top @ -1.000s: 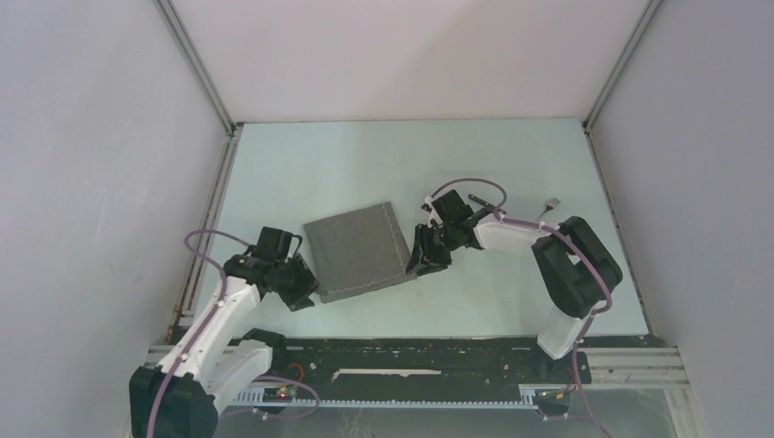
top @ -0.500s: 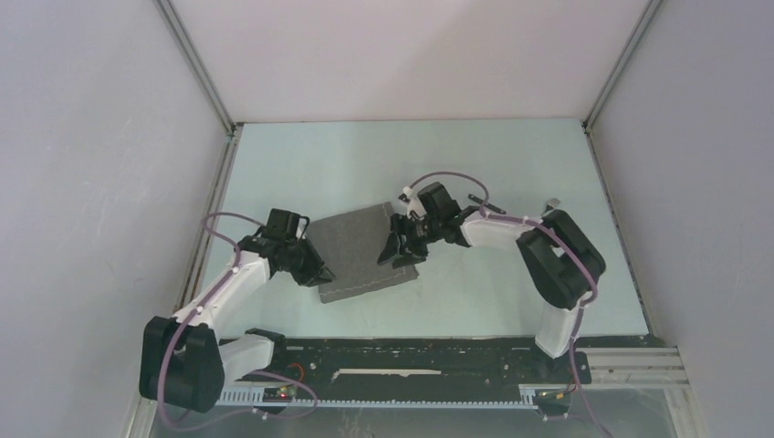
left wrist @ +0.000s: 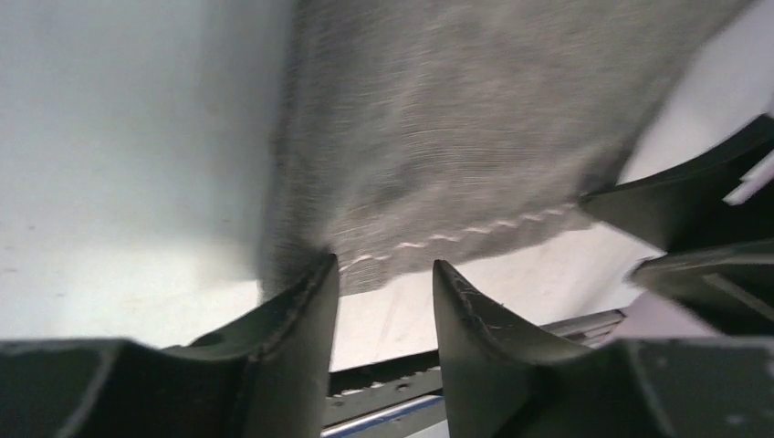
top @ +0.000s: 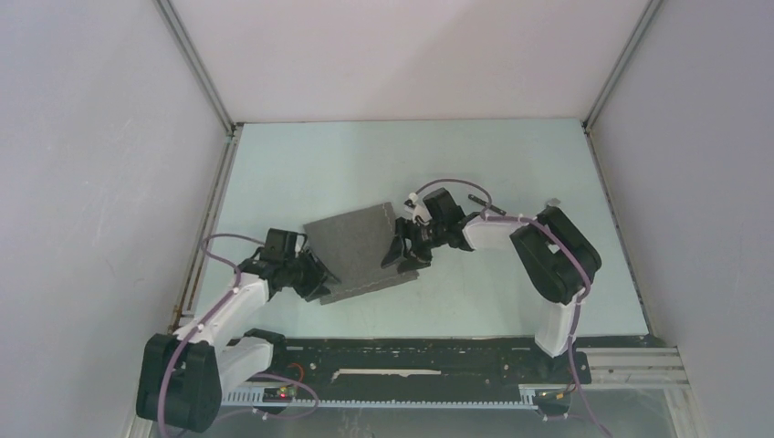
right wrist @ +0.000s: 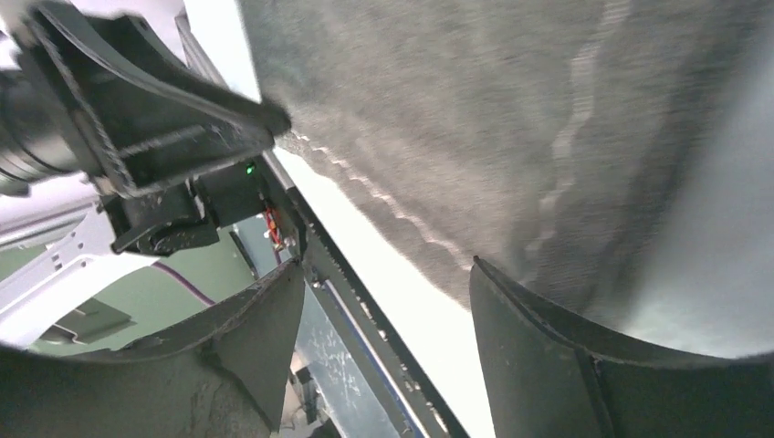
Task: Fold the napkin into a case and place the utensils inside
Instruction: Smooth out the square-folded napkin at the center of the board.
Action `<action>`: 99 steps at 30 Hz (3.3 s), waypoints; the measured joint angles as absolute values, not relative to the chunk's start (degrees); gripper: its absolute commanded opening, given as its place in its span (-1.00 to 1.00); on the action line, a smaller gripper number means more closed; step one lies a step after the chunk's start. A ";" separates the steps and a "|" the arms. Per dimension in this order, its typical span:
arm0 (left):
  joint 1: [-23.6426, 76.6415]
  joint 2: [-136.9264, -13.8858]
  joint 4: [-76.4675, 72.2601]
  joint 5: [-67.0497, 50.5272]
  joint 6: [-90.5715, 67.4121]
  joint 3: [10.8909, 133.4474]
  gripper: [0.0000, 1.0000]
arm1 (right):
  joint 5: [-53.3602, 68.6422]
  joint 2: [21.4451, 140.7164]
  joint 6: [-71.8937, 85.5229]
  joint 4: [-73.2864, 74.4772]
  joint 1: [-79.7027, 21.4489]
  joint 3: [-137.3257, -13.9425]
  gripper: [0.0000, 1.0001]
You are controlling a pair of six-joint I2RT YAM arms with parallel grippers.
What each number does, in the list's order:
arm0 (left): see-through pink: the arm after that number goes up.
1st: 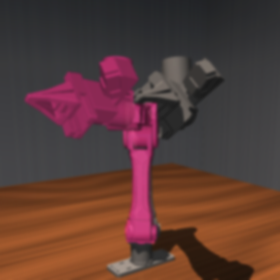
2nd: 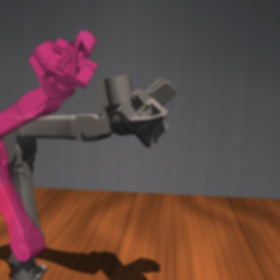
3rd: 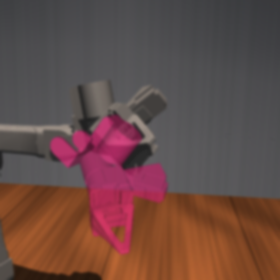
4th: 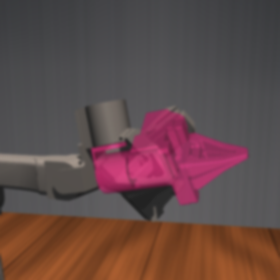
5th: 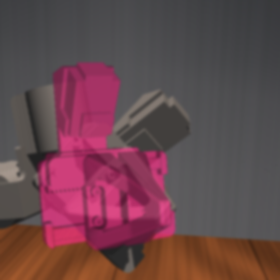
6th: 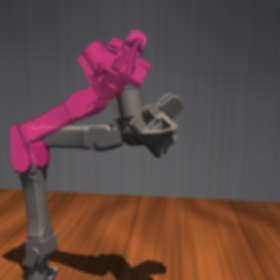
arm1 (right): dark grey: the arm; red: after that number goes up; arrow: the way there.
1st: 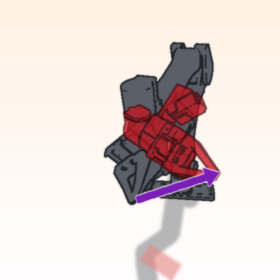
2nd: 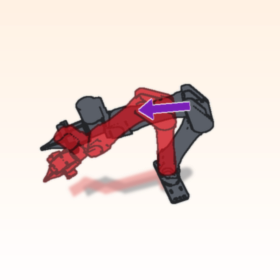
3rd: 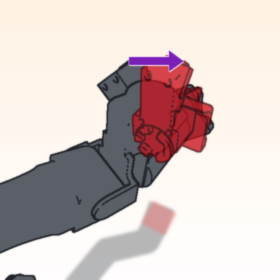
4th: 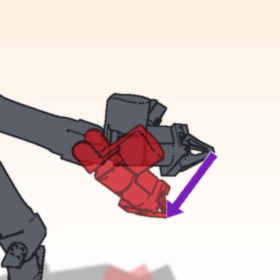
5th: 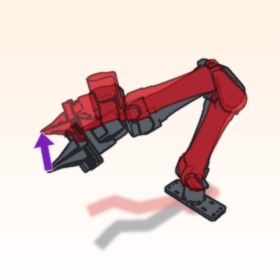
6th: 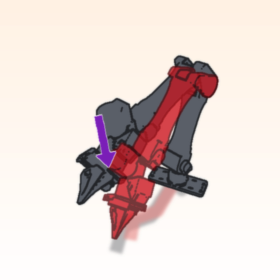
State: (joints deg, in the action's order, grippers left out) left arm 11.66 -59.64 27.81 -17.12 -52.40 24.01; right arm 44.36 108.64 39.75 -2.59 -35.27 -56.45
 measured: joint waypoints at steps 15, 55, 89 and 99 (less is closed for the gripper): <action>-2.94 -81.54 25.50 -24.69 -48.34 46.92 -0.56 | 39.68 116.20 51.57 -19.68 -50.46 -69.23 0.43; -10.26 -103.09 27.92 -30.55 -40.23 54.98 -0.44 | 40.93 127.79 52.82 -29.63 -57.98 -71.92 0.41; 4.71 -77.65 24.38 -25.93 -43.59 31.92 -0.10 | 42.37 133.12 53.80 -22.20 -32.42 -87.24 0.92; 4.71 -75.72 21.15 -26.46 -44.99 29.50 -0.07 | 43.00 137.51 58.41 -23.92 -30.17 -89.71 0.92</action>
